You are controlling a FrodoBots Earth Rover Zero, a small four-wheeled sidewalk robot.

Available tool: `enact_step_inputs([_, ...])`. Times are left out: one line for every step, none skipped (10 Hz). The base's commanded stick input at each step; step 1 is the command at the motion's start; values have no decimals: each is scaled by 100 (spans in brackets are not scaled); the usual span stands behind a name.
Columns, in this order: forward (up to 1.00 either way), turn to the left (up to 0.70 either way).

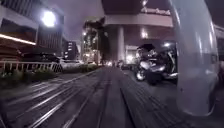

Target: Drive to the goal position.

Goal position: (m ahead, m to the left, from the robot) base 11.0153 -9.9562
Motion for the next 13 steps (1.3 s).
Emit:
enact_step_inputs([0, 0])
enact_step_inputs([0, 0])
enact_step_inputs([0, 0])
enact_step_inputs([0, 0])
enact_step_inputs([15, 0])
enact_step_inputs([43, 0])
enact_step_inputs([45, -6])
enact_step_inputs([45, -27])
enact_step_inputs([45, -26])
enact_step_inputs([45, -26])
enact_step_inputs([45, -26])
enact_step_inputs([45, -26])
enact_step_inputs([45, -26])
